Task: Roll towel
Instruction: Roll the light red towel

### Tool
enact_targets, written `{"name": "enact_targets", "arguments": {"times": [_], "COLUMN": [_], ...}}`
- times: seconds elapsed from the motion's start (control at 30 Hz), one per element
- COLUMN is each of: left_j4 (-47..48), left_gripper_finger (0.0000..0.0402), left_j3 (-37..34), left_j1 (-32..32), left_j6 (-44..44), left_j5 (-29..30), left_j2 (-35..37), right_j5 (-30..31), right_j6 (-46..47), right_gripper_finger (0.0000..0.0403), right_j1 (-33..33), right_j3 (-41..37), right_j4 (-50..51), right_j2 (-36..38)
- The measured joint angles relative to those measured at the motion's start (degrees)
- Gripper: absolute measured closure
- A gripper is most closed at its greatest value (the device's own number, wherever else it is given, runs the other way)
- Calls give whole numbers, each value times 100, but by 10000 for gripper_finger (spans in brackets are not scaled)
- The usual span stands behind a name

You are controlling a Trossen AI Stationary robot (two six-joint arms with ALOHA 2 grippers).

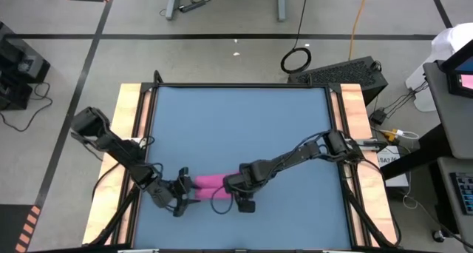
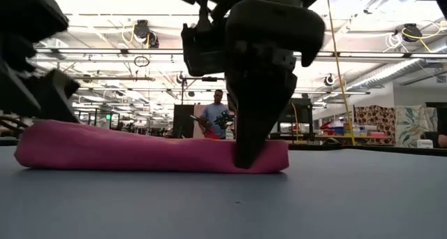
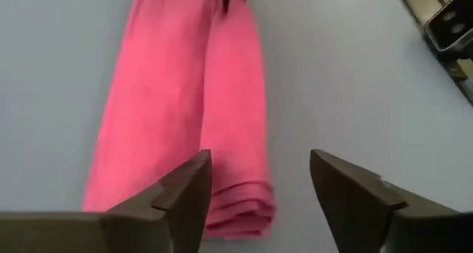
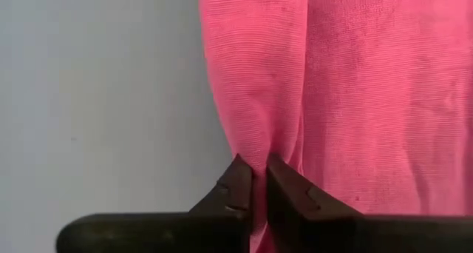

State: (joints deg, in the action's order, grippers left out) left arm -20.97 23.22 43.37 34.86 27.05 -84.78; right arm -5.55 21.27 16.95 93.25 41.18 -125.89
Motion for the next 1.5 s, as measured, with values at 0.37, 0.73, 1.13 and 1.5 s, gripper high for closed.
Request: {"name": "enact_targets", "arguments": {"times": [0.37,0.73,1.13,1.5], "left_j4": [-559,-803,-756,-740], "left_gripper_finger": [159,159,159,147], "left_j3": [13,22,28,37], "left_j1": [739,511,262,524], "left_j6": [-1323,-1337,-1437,-1274], "left_j5": [1289,1720,1451,1843], "left_j2": [70,-989,-1359,-1313], "right_j5": [-992,-1121,-1287,-1287], "right_j6": [-280,-449,-407,-346], "right_gripper_finger": [391,391,387,383], "right_j1": [-565,-689,-715,-711], "right_j3": [-15,-15,-15,-15], "right_j4": [-46,-73,-71,-69], "right_j2": [-15,-17,-19,-17]}}
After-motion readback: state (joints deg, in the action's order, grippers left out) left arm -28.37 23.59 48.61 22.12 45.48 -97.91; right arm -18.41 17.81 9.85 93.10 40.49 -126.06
